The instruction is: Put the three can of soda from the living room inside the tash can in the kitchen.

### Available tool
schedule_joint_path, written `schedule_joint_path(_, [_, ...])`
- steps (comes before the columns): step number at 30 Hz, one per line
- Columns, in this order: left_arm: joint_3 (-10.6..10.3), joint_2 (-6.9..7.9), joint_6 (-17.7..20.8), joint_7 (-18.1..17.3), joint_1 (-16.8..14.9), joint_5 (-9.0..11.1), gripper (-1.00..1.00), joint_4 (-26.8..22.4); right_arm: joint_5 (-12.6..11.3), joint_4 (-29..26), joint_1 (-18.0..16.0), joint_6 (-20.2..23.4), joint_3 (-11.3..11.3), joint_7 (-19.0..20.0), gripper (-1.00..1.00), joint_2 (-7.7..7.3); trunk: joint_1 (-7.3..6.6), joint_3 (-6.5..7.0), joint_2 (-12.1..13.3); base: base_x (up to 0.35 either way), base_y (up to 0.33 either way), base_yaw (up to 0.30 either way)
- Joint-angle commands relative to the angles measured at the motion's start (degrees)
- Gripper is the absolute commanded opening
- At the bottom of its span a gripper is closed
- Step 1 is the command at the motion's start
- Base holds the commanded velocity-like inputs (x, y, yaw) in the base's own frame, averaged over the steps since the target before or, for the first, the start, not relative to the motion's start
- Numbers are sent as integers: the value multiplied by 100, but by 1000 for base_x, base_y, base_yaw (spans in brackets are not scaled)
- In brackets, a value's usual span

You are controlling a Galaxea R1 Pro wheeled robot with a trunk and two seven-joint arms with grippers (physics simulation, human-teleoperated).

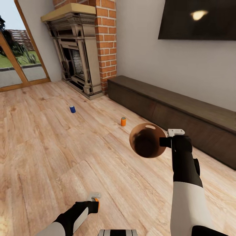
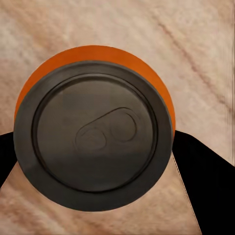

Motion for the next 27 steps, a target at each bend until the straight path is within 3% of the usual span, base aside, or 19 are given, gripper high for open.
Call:
schedule_joint_path(1, [0, 2, 3, -1, 1, 1, -100, -21, -88, 4, -1, 9, 0, 32, -100, 1, -23, 19, 41, 0, 0, 0])
schedule_joint_path(16, [9, -1, 182, -3, 1, 7, -100, -208, -94, 97, 15, 9, 0, 32, -100, 1, -352, 288, 643, 0, 0, 0])
schedule_joint_path(21, [32, 12, 453, 5, 1, 11, -100, -596, -99, 167, 19, 9, -2, 32, -100, 1, -462, 378, 844, 0, 0, 0])
schedule_joint_path(26, [49, 22, 918, 12, 1, 20, -100, -1323, -111, 306, 45, 9, -6, 32, -100, 1, -572, 468, 1044, 0, 0, 0])
schedule_joint_path(27, [57, 24, 1133, 18, 2, 25, -100, -1656, -111, 330, 53, 9, -5, 32, -100, 1, -594, 486, 1084, 0, 0, 0])
